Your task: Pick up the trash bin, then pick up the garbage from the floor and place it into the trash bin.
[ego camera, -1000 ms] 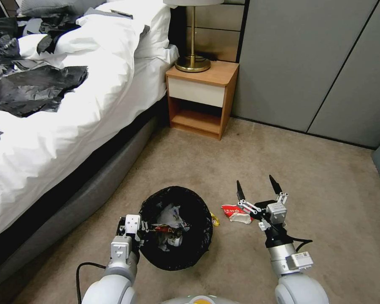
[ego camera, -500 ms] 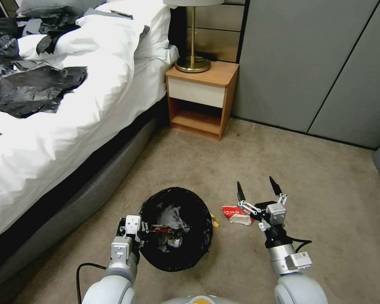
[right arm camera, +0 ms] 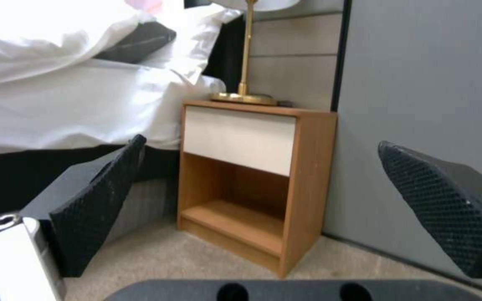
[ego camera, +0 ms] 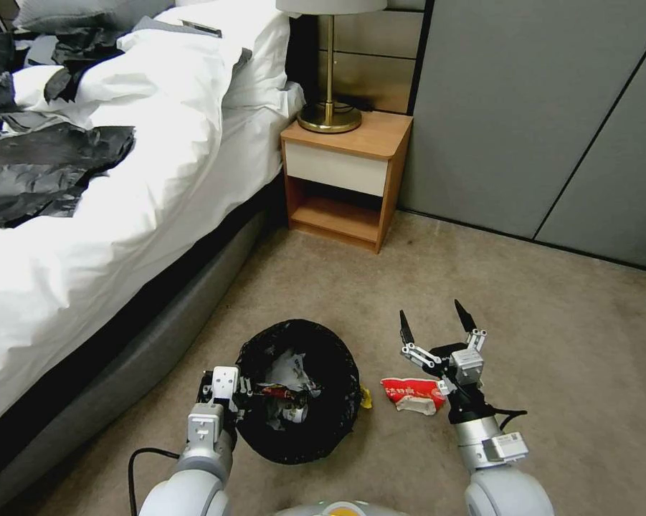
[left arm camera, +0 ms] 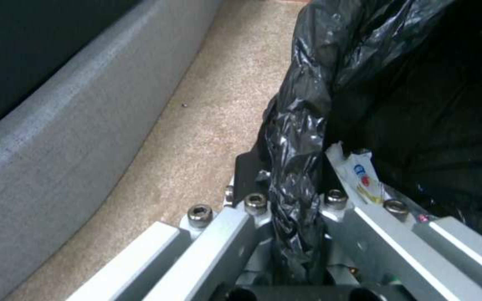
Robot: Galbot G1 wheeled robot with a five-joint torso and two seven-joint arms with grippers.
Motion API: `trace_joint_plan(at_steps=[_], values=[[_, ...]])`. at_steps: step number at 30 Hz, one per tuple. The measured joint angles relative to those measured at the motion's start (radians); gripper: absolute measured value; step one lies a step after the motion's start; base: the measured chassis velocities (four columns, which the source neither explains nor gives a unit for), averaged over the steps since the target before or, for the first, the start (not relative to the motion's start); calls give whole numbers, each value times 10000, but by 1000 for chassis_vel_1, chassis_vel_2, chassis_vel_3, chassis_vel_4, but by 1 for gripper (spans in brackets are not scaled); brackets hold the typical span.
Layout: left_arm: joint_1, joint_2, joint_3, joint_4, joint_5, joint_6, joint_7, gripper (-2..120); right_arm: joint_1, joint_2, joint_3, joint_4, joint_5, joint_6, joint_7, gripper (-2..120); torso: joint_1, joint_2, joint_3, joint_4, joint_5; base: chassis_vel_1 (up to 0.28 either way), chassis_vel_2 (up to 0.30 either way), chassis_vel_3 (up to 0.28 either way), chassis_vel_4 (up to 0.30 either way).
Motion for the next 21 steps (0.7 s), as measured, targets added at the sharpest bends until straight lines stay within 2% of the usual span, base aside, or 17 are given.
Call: trace_joint_plan(at_steps=[7,17,19,21], values=[[-9,32,-14,0,-20,9,5,0,537,-121,355,-670,-252,246,-289,100,0,0,0,0,-1,0,0,0,0],[-58,39,-45,16,-54,22,10,0,870,-298,571,-1104,-345,74,-611,100,0,0,0,0,0,0,0,0,0],[-70,38,-45,25,-58,29,11,0,930,-329,642,-1141,-345,-44,-870,100,0,0,0,-1,0,0,0,0,0],[-91,34,-42,43,-62,39,11,0,1051,-460,1098,-1211,-532,-471,-2506,100,0,0,0,0,0,0,0,0,0]])
